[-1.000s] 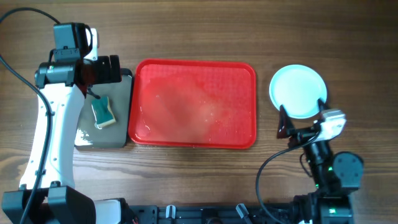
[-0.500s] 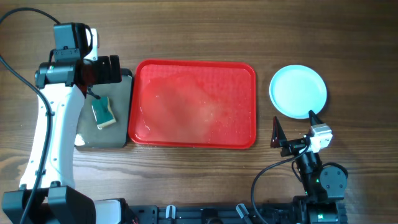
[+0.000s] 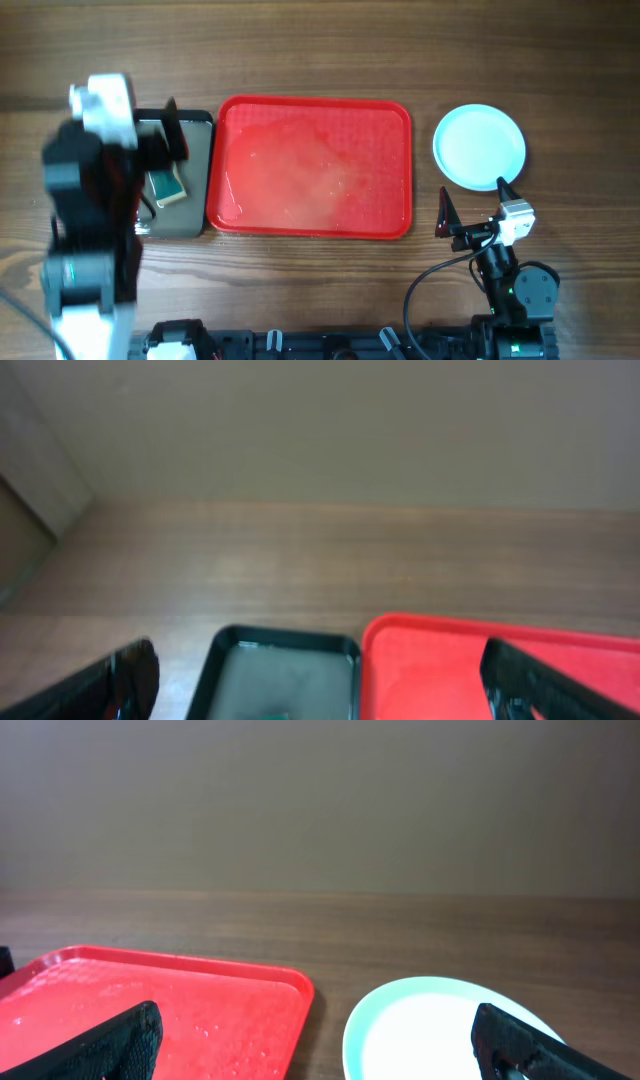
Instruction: Clean dirty plates on tray and stack at the side
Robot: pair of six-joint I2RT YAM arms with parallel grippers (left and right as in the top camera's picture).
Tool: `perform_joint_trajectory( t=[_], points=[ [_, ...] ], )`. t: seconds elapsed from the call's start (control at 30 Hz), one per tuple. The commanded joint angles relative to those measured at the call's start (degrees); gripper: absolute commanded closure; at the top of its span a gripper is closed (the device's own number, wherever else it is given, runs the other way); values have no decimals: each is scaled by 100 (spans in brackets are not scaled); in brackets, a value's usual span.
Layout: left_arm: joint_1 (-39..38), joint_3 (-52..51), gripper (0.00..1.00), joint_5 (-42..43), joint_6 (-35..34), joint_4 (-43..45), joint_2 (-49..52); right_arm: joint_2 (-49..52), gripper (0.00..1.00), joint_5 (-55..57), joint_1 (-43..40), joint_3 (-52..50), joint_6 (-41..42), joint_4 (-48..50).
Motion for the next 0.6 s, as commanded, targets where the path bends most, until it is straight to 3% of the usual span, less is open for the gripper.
perform_joint_trajectory(
  t=[0.0, 0.07, 0.13, 0.33, 0.47, 0.57],
  points=[
    [37, -2465, 0, 426, -282, 2124, -1762, -46, 0, 98, 28, -9, -11, 17],
    [37, -3718, 0, 466, -553, 3228, -2677, -46, 0, 96, 28, -9, -11, 17],
    [37, -4651, 0, 472, -785, 3665, -3556, -46, 0, 98, 28, -9, -11, 17],
    [37, -5652, 0, 511, -863, 3598, -4769, -46, 0, 96, 28, -9, -11, 17],
    [-50, -5698, 0, 511, -844, 2446, -5108, -46, 0, 98, 28, -9, -11, 17],
    [-61, -5698, 0, 529, -861, 2376, -5108, -46, 0, 96, 28, -9, -11, 17]
  ],
)
